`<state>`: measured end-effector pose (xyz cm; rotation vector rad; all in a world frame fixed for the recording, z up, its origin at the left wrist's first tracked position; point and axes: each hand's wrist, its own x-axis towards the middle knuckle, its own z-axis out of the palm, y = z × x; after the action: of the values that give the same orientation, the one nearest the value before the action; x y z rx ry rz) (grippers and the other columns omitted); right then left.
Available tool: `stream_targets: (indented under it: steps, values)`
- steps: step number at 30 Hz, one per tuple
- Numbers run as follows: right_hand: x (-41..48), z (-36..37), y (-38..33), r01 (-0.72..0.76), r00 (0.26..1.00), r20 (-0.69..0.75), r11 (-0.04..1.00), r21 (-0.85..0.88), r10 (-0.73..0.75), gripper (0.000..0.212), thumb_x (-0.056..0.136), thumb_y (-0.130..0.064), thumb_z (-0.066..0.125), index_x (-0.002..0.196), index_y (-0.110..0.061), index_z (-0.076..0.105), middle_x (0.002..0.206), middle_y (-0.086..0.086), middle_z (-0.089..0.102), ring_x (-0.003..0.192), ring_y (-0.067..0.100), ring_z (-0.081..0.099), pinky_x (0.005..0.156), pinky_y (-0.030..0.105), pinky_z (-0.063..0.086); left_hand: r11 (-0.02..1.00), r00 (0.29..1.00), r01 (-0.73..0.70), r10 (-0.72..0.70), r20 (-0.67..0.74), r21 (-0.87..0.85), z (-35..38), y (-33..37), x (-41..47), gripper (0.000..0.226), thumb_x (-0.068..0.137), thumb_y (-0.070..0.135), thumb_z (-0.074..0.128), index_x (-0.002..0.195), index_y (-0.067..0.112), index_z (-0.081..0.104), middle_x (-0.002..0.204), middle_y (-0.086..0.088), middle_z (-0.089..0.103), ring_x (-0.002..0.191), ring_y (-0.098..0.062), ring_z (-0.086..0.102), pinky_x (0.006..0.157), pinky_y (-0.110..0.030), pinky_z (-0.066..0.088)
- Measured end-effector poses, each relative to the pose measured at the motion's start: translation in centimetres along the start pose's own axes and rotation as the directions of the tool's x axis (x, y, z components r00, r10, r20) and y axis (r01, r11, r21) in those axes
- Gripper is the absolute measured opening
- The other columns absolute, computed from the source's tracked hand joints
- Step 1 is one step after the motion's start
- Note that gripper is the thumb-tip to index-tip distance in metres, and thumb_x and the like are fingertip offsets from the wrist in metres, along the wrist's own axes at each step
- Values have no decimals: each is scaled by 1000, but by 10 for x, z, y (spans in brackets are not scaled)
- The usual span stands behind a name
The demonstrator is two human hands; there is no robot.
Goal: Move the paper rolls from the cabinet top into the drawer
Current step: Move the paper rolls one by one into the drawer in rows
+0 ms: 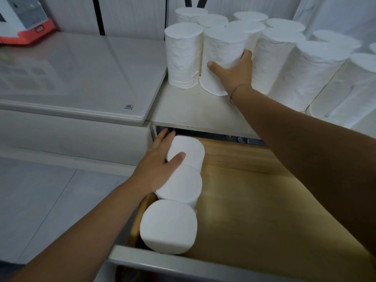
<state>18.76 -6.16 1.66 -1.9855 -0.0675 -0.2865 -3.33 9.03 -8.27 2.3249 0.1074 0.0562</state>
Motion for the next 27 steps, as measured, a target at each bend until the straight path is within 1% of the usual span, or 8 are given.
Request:
stream_targets:
  steps: [3,6,11,14,16,20,24,27]
  values:
    - [0,-2,1,25,1000,-18,999,-25,-26,89,62,-49,80,131,-10,39,130,5,50,121,20,48,102,30,40,1000,1000,0,0,2,12,0,1,-1,65,91,52,45,147,38,14,153,28,-2,126,12,9,101,-26,22]
    - [-20,-16,3,74,997,22,997,27,-75,83,61,-48,80,124,-11,44,118,-1,53,112,17,52,92,27,43,1000,1000,-3,3,2,3,0,2,-1,66,91,52,45,147,37,14,154,27,-2,126,11,10,100,-26,22]
    - [-78,-66,9,88,960,250,982,167,-128,79,62,-36,85,126,-17,44,123,-4,58,111,11,58,96,35,51,1000,1000,-7,7,-4,5,-1,3,-1,66,91,51,46,148,35,15,155,23,-1,123,10,13,100,-26,24]
    - [-111,-104,15,107,896,396,964,243,-199,87,62,-32,86,136,-16,42,130,-1,60,118,14,59,95,38,52,1000,1000,-11,11,-2,19,-1,3,-2,66,91,52,44,148,36,13,155,24,-2,122,10,14,99,-26,23]
    - [-130,-126,23,86,837,501,957,276,-220,87,62,-33,86,137,-18,43,129,-1,62,118,15,59,93,34,53,1000,1000,-4,4,0,27,-2,3,-2,66,91,52,43,148,37,13,155,24,-2,123,8,18,99,-28,26]
    - [-159,-141,60,71,791,603,994,79,-105,95,54,-37,89,136,-26,42,126,-13,61,117,3,57,92,22,52,999,1000,2,-2,3,41,-2,4,-1,65,92,52,42,148,37,12,156,23,-3,137,-4,18,103,-31,27]
    - [-177,-129,105,59,781,625,997,-58,-10,92,57,-13,90,132,-30,39,126,-12,55,117,4,53,101,36,49,997,1000,10,-10,5,74,-3,6,-2,64,92,52,40,148,37,11,155,24,-4,138,-4,17,101,-30,24]
    - [-185,-123,123,0,772,632,994,-109,69,94,61,-9,88,139,-20,36,133,-2,52,125,17,49,105,40,44,997,1000,17,-18,16,80,-4,7,-4,64,92,52,39,148,37,10,155,24,-5,131,-4,26,98,-29,23]
